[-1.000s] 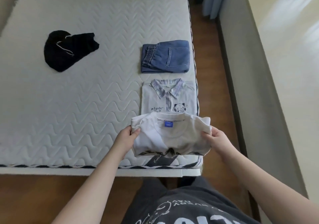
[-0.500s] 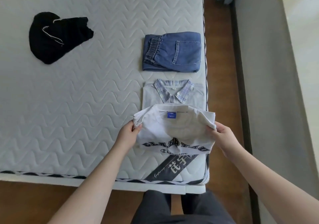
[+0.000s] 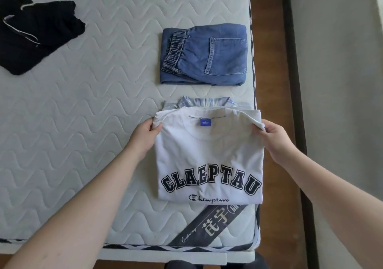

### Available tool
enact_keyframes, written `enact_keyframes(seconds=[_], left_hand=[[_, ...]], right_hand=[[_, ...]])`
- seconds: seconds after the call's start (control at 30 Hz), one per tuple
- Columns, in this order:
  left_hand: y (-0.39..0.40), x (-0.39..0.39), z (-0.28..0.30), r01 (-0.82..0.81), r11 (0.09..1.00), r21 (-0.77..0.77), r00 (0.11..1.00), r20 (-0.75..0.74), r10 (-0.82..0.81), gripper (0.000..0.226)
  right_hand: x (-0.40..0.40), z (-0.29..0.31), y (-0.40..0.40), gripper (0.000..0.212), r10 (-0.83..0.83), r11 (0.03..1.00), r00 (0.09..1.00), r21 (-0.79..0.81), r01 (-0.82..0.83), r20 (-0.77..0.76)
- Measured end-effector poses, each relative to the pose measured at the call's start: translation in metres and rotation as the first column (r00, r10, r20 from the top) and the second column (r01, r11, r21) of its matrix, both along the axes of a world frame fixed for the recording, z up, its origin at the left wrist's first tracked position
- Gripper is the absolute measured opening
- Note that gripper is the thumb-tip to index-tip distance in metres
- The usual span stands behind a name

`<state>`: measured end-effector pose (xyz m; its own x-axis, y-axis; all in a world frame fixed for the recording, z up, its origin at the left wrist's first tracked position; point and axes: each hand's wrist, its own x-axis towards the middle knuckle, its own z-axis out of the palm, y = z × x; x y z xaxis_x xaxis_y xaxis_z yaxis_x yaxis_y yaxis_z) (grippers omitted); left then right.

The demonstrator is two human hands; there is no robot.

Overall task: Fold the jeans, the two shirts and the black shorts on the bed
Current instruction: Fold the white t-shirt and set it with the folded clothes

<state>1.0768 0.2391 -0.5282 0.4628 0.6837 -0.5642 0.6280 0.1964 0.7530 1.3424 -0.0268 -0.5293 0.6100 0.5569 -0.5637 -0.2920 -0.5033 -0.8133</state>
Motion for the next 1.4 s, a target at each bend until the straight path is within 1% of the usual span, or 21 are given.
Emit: enact_keyframes(seconds=[0.07, 0.2, 0.3, 0.33, 0.37, 0.43, 0.47, 0.53, 0.63, 0.7, 0.8, 0.87, 0.93, 0.97, 1.0, 1.07, 1.1, 1.17, 1.23, 1.3, 1.4], left_hand=[[0.012, 0.003, -0.014, -0.042, 0.999, -0.033, 0.999, 0.017, 0.043, 0.020], [0.032, 0.016, -0.037, -0.115, 0.990, -0.077, 0.989, 0.088, 0.121, 0.022], [0.042, 0.032, -0.058, -0.185, 0.978, -0.097, 0.974, 0.111, 0.196, 0.014], [0.042, 0.035, -0.066, -0.208, 0.972, -0.113, 0.971, 0.094, 0.219, 0.014], [0.039, 0.036, -0.075, -0.220, 0.966, -0.136, 0.973, 0.039, 0.227, 0.024], [0.023, 0.031, -0.087, -0.214, 0.957, -0.194, 0.975, -0.107, 0.196, 0.043], [0.014, 0.025, -0.091, -0.199, 0.957, -0.211, 0.974, -0.152, 0.169, 0.045], [-0.001, 0.009, -0.100, -0.170, 0.967, -0.191, 0.969, -0.208, 0.130, 0.044], [-0.022, -0.017, -0.104, -0.141, 0.976, -0.168, 0.960, -0.262, 0.094, 0.041], [-0.037, -0.034, -0.104, -0.130, 0.974, -0.186, 0.953, -0.295, 0.071, 0.037], [-0.062, -0.062, -0.105, -0.113, 0.955, -0.274, 0.954, -0.299, 0.027, 0.039], [-0.078, -0.078, -0.103, -0.073, 0.959, -0.275, 0.946, -0.323, -0.021, 0.036], [-0.093, -0.087, -0.099, -0.074, 0.969, -0.235, 0.946, -0.324, -0.007, 0.030], [-0.098, -0.091, -0.098, -0.056, 0.982, -0.179, 0.944, -0.331, -0.007, 0.026], [-0.100, -0.094, -0.096, -0.021, 0.995, -0.100, 0.939, -0.343, -0.014, 0.024], [-0.103, -0.097, -0.091, 0.034, 0.998, 0.046, 0.941, -0.338, -0.016, 0.022], [-0.105, -0.096, -0.088, 0.044, 0.994, 0.100, 0.948, -0.318, -0.010, 0.021], [-0.110, -0.094, -0.082, 0.053, 0.975, 0.216, 0.951, -0.308, 0.016, 0.022], [-0.117, -0.096, -0.081, 0.037, 0.952, 0.305, 0.943, -0.325, 0.067, 0.032], [-0.123, -0.103, -0.090, 0.016, 0.949, 0.316, 0.939, -0.331, 0.094, 0.043], [-0.131, -0.114, -0.107, 0.033, 0.962, 0.270, 0.922, -0.381, 0.075, 0.050]], right_hand=[[0.009, -0.012, 0.009, 0.025, -0.032, 0.999, 0.999, 0.016, 0.032, -0.023], [0.031, -0.038, 0.026, 0.019, -0.101, 0.995, 0.993, 0.019, 0.103, -0.057], [0.044, -0.059, 0.039, 0.015, -0.115, 0.993, 0.992, -0.005, 0.115, -0.053], [0.047, -0.066, 0.041, 0.016, -0.106, 0.994, 0.992, -0.025, 0.104, -0.062], [0.048, -0.074, 0.042, 0.019, -0.090, 0.995, 0.992, -0.053, 0.085, -0.087], [0.045, -0.088, 0.037, 0.030, -0.073, 0.987, 0.990, -0.149, 0.055, -0.117], [0.043, -0.095, 0.031, 0.035, -0.052, 0.977, 0.993, -0.211, 0.029, -0.104], [0.034, -0.104, 0.016, 0.035, 0.039, 0.945, 0.998, -0.323, -0.052, -0.048], [0.013, -0.103, -0.008, 0.033, 0.136, 0.901, 0.991, -0.414, -0.129, -0.014], [-0.002, -0.099, -0.026, 0.037, 0.176, 0.874, 0.984, -0.457, -0.169, -0.027], [-0.028, -0.094, -0.055, 0.052, 0.265, 0.813, 0.963, -0.526, -0.252, -0.051], [-0.046, -0.094, -0.074, 0.045, 0.266, 0.793, 0.958, -0.541, -0.280, -0.107], [-0.062, -0.091, -0.086, 0.038, 0.291, 0.759, 0.947, -0.570, -0.314, -0.134], [-0.068, -0.088, -0.088, 0.038, 0.317, 0.742, 0.940, -0.584, -0.329, -0.126], [-0.072, -0.086, -0.090, 0.039, 0.348, 0.724, 0.933, -0.605, -0.331, -0.094], [-0.079, -0.077, -0.088, 0.041, 0.392, 0.710, 0.920, -0.643, -0.288, 0.020], [-0.082, -0.073, -0.087, 0.042, 0.382, 0.725, 0.921, -0.644, -0.243, 0.082], [-0.090, -0.067, -0.087, 0.043, 0.304, 0.788, 0.934, -0.600, -0.135, 0.189], [-0.097, -0.069, -0.091, 0.040, 0.226, 0.831, 0.946, -0.553, -0.064, 0.231], [-0.104, -0.077, -0.098, 0.037, 0.200, 0.832, 0.956, -0.552, -0.048, 0.217], [-0.113, -0.092, -0.110, 0.035, 0.166, 0.819, 0.968, -0.573, -0.029, 0.188]])
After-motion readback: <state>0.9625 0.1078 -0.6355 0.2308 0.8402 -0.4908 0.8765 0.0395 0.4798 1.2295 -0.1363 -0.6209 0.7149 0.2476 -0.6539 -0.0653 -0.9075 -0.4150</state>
